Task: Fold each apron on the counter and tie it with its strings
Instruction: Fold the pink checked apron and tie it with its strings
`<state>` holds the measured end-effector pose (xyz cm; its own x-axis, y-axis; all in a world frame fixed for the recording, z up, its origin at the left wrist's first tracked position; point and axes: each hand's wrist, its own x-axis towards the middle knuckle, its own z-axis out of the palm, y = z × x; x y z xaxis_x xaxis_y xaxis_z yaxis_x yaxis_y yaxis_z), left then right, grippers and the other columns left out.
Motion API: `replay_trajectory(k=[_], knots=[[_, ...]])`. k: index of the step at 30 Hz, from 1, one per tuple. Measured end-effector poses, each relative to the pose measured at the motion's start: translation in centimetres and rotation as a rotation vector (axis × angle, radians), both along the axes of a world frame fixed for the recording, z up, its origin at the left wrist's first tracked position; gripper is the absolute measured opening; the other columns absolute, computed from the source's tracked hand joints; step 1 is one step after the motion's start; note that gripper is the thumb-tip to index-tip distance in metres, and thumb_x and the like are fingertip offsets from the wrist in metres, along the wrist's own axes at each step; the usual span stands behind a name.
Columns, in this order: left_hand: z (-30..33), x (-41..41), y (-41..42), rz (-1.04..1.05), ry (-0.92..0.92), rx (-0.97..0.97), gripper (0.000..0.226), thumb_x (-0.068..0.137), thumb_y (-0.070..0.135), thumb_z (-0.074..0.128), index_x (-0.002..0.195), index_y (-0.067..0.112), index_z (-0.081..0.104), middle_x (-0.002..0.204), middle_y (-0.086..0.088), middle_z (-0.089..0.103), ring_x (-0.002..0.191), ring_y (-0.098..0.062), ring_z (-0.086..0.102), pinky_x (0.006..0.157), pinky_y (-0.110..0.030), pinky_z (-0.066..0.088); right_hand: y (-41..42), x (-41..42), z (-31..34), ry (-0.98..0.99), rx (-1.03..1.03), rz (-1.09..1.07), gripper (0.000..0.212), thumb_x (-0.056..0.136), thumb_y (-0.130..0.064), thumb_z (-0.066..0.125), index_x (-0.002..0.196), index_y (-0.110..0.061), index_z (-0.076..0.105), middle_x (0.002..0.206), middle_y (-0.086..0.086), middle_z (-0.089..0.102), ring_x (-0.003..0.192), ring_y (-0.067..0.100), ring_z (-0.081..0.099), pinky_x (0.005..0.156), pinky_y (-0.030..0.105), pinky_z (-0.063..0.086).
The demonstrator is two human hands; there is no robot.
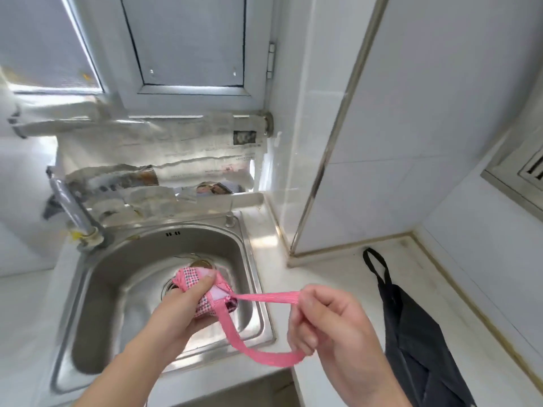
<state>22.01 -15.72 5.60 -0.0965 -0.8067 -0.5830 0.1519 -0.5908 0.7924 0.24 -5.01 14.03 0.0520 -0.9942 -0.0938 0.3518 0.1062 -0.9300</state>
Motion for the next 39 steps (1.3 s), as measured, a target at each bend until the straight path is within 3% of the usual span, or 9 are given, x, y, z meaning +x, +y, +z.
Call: replay_trajectory(k=[5,10,13,17,21,24,29,35,39], knots=[[-0.2,10.4,-1.9,-0.037,0.004,0.086,0.041,0.094,0.034,0.074,0.119,0.002,0.070,0.104,-0.022,0.078,0.091,-0.033,0.078,0.073,-0.044,0.066,-4.7,11.6,7.0,-0.123,-0.225,0.267,0.035,0.092,-0.008,0.049,0.111,0.010,0.072,0.084,0.025,0.072,0.070,0.036,0.068,0.072,0.047,0.056],[2.0,21.8,-3.7,-0.220,-0.352,-0.183,0.072,0.077,0.084,0.065,0.127,0.032,0.066,0.120,0.009,0.073,0.109,-0.014,0.071,0.091,-0.041,0.059,-9.3,26.8,10.1,0.198,-0.238,0.129,0.045,0.097,0.021,0.046,0.109,-0.007,0.080,0.103,0.019,0.077,0.084,0.037,0.077,0.072,0.053,0.066],[8.9,27.3,-3.8,0.013,-0.157,-0.451,0.029,0.099,0.041,0.064,0.104,0.016,0.079,0.100,-0.006,0.080,0.098,-0.025,0.076,0.086,-0.040,0.063,-10.8,34.3,10.7,0.348,-0.248,0.019,0.035,0.092,0.010,0.069,0.108,-0.018,0.081,0.100,0.012,0.079,0.092,0.040,0.075,0.082,0.061,0.061],[17.0,34.6,-2.4,-0.017,0.155,-0.696,0.031,0.103,0.023,0.058,0.088,0.010,0.081,0.088,-0.016,0.079,0.081,-0.024,0.077,0.071,-0.024,0.060,-11.7,42.3,10.4,0.689,-0.368,-0.097,0.033,0.081,-0.015,0.082,0.102,-0.041,0.079,0.090,-0.005,0.069,0.080,0.017,0.071,0.078,0.042,0.061],[18.9,39.9,-3.2,0.031,-0.089,-0.896,0.016,0.093,0.027,0.065,0.087,0.019,0.077,0.074,-0.008,0.071,0.067,-0.020,0.065,0.059,-0.036,0.054,-13.8,47.5,10.7,0.912,-0.602,-0.164,0.030,0.080,-0.020,0.076,0.102,-0.041,0.075,0.099,-0.015,0.056,0.090,0.012,0.064,0.076,0.015,0.048],[19.9,43.6,-4.5,0.075,-0.214,-0.937,0.020,0.102,0.018,0.065,0.085,0.020,0.075,0.068,-0.005,0.066,0.058,-0.016,0.059,0.053,-0.034,0.049,-15.4,50.4,12.2,0.770,-0.607,0.100,0.042,0.085,-0.005,0.074,0.114,-0.035,0.074,0.113,-0.011,0.072,0.110,0.011,0.069,0.095,0.026,0.054],[24.1,49.8,-7.1,0.167,-0.460,-0.971,0.026,0.100,0.013,0.063,0.081,0.023,0.077,0.062,0.005,0.068,0.052,-0.002,0.056,0.054,-0.017,0.044,-19.2,55.2,15.5,0.635,-0.610,0.180,0.024,0.093,-0.002,0.072,0.108,-0.020,0.077,0.090,0.001,0.075,0.083,0.020,0.076,0.078,0.038,0.064],[29.9,56.2,-12.2,0.431,-0.796,-1.015,0.022,0.096,0.027,0.069,0.075,0.025,0.075,0.061,0.004,0.069,0.043,-0.002,0.049,0.053,-0.027,0.039,-25.4,60.3,20.8,0.615,-0.791,0.031,0.026,0.095,-0.001,0.067,0.100,-0.026,0.074,0.073,0.003,0.068,0.063,0.030,0.065,0.060,0.050,0.056],[33.5,59.0,-15.0,0.574,-0.853,-1.073,0.018,0.093,0.028,0.072,0.076,0.022,0.075,0.066,0.008,0.073,0.055,-0.008,0.065,0.066,-0.037,0.060,-28.5,63.9,24.0,0.742,-0.859,-0.177,0.011,0.093,-0.016,0.071,0.092,-0.026,0.073,0.072,-0.008,0.070,0.067,0.011,0.066,0.063,0.025,0.051]])
